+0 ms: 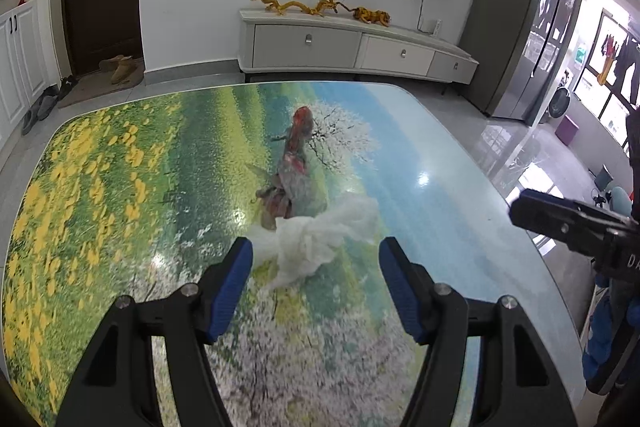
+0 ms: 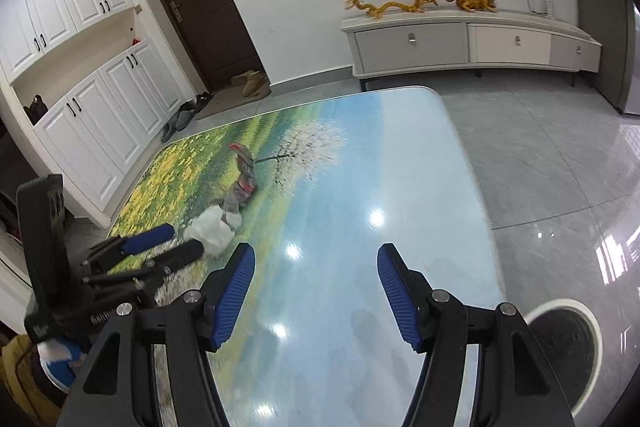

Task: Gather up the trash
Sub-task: 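Grasp the white tissue with the left gripper while the right grasps the red-clear plastic item, then carry tissue and red-clear plastic item over the bin with both grippers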

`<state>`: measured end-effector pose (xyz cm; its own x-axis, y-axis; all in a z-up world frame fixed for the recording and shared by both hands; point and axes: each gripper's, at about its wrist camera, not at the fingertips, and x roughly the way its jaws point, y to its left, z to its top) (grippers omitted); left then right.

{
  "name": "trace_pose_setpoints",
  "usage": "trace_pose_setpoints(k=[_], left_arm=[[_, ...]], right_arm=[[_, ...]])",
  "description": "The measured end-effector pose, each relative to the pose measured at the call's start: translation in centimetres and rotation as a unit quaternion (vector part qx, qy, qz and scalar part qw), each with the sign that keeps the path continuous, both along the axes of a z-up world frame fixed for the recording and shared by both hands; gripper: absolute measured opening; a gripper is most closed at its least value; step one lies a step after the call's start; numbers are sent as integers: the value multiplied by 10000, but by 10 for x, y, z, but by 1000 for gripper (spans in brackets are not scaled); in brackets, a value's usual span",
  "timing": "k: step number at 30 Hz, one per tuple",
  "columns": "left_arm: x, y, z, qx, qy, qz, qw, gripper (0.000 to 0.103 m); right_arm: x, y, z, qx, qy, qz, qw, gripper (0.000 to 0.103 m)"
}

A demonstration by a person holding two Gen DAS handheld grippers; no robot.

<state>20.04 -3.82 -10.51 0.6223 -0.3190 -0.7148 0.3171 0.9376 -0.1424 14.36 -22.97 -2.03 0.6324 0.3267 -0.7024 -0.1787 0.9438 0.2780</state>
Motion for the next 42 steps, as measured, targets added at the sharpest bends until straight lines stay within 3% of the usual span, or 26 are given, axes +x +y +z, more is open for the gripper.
trace_pose_setpoints(k=[3, 5, 7, 11, 22, 28, 36, 42], left_arm=[[11, 0, -9, 31, 68, 49, 10000, 63], [17, 2, -14, -22, 154, 62, 9999, 56], [22, 3, -21, -38, 275, 55, 9996, 40], [25, 14, -24, -411, 473, 82, 9980, 22], [7, 54, -27, -1075, 475, 404, 9922, 18], [-6, 61, -25, -1088, 407, 446, 9922, 18], [-40, 89, -20, -1203, 425, 757, 9889, 18], [-80, 103, -8, -1139, 354, 944, 9884, 18]], right_arm=[[23, 13, -6, 98, 46, 141, 9998, 62], [36, 21, -10, 157, 85, 198, 9996, 62], [51, 29, -15, 239, 126, 233, 9994, 62], [75, 44, -24, 381, 229, 323, 9985, 62], [112, 96, -45, 243, 318, 790, 9961, 60], [106, 106, -50, 60, 276, 877, 9958, 19], [76, 83, -33, -52, 80, 530, 9985, 15], [23, 78, -13, -109, -65, 572, 9983, 15]])
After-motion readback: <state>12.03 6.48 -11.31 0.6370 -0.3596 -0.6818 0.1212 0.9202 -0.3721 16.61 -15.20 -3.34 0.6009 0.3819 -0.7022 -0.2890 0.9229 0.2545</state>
